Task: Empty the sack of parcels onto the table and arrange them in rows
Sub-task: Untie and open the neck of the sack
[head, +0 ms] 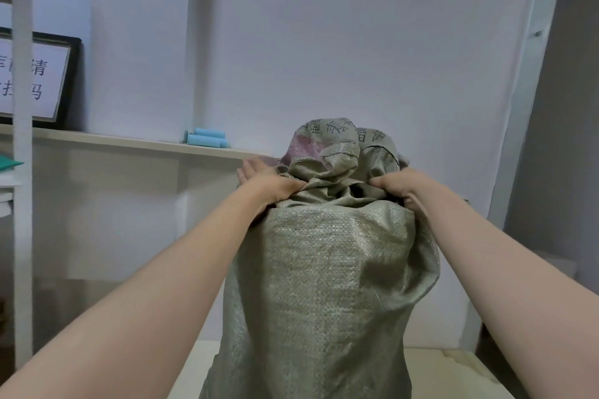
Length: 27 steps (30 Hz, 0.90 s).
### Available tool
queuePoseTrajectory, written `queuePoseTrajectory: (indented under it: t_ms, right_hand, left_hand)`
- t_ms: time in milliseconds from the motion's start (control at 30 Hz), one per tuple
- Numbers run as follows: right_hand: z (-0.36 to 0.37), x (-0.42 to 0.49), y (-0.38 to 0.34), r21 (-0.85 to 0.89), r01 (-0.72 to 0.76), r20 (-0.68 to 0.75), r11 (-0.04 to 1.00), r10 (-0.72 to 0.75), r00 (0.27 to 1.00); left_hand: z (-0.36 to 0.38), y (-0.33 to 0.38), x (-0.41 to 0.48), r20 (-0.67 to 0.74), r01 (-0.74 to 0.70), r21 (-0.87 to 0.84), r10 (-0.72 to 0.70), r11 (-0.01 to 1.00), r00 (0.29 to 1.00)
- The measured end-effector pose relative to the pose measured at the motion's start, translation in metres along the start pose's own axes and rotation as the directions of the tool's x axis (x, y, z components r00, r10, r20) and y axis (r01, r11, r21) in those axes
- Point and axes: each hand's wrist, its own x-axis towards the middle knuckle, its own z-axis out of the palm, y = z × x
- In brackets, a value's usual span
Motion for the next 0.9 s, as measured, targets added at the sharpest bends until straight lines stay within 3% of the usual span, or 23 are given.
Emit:
queuePoseTrajectory:
  t_ms: [133, 200, 367, 600, 833, 900]
  right_hand:
    - [0.001, -0.006, 0.024, 0.031, -0.177, 0.232, 0.984, 0.165, 0.959]
    - [0.004, -0.011, 0.029, 0.044, -0.178, 0.281, 0.983, 0.159, 0.947]
    - [0.013, -0.015, 0.017, -0.233, 0.113, 0.022, 0.966, -0.111, 0.994]
    - [0.042, 0.009, 0.007, -0.369, 0.342, -0.057, 0.864, -0.389, 0.920]
    - [0.044, 0.037, -0.008, -0.222, 0.548, -0.160, 0.806, -0.585, 0.795]
    - [0.036, 0.044, -0.025, -0.133, 0.623, -0.217, 0.771, -0.636, 0.741]
  left_hand:
    - [0.004, -0.019, 0.001, -0.050, 0.053, 0.067, -0.049, 0.996, 0.998]
    - [0.007, -0.032, 0.004, -0.069, 0.014, 0.061, -0.009, 0.998, 0.998]
    - [0.007, -0.045, 0.000, -0.092, -0.052, -0.158, 0.038, 0.986, 0.995]
    - [-0.001, -0.055, 0.005, -0.136, -0.111, -0.418, 0.058, 0.902, 0.989]
    - [-0.012, -0.030, 0.036, -0.294, -0.183, -0.579, 0.006, 0.795, 0.956]
    - [-0.023, -0.008, 0.052, -0.329, -0.266, -0.621, 0.064, 0.737, 0.942]
